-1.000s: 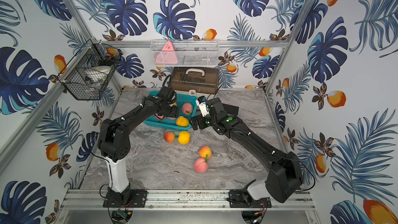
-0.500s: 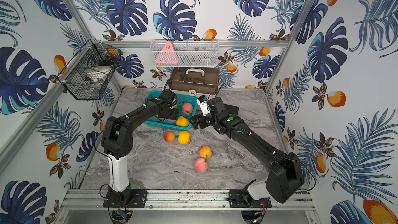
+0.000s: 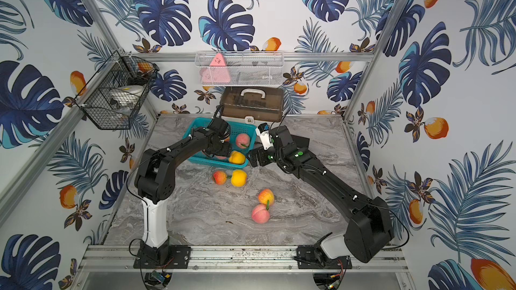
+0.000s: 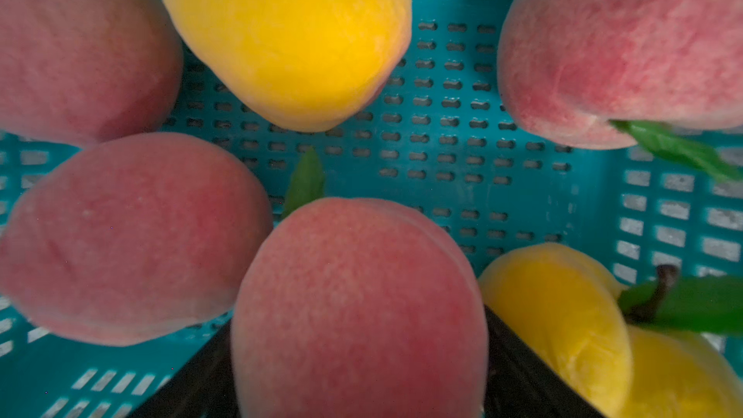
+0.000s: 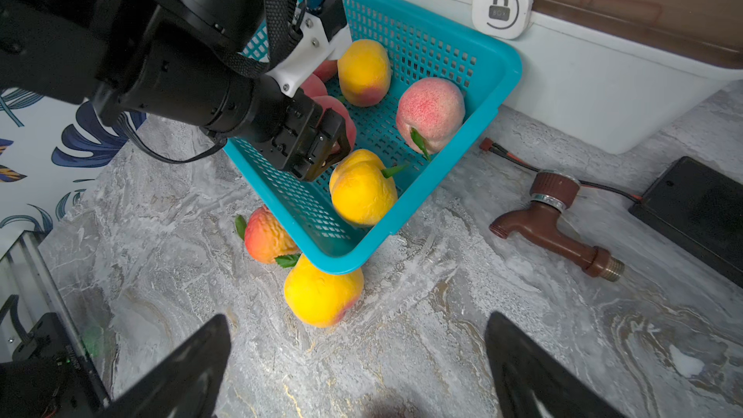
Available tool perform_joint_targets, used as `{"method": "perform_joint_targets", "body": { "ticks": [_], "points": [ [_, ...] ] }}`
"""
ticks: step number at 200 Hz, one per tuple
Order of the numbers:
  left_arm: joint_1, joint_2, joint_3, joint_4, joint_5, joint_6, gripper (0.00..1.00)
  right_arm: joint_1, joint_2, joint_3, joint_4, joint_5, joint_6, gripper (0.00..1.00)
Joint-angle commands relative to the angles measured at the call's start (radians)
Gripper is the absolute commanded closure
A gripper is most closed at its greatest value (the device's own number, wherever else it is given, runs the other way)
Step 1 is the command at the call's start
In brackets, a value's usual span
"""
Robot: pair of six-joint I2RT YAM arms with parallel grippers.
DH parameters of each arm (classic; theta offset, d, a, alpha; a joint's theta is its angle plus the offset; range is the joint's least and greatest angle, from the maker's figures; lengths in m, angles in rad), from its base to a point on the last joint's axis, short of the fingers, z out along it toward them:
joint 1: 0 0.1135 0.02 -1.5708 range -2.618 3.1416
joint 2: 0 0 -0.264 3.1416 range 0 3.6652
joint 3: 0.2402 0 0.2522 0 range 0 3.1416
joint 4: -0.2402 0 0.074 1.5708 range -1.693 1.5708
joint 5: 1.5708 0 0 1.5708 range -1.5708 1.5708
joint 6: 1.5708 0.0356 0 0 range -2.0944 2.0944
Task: Put the peaches into the basket
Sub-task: Place the peach in the basket.
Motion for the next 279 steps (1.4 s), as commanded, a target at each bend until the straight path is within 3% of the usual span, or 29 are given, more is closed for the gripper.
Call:
{"method": "perform_joint_targets", "body": {
  "ticks": [1, 151, 279],
  "points": [
    [0.003, 0.008, 0.007, 0.010, -0.014, -0.002, 0.19, 0.000, -0.004, -0.001, 0.020, -0.005, 0.004, 0.00],
    [0.007, 0.019, 0.002, 0.011, -0.016, -0.008, 0.11, -0.032, -0.017, -0.001, 0.026, -0.016, 0.018, 0.00],
    [0.006, -0.114, -0.015, -0.006, -0.010, -0.004, 0.08, -0.032, -0.069, -0.021, -0.030, 0.011, 0.023, 0.00]
  ]
}}
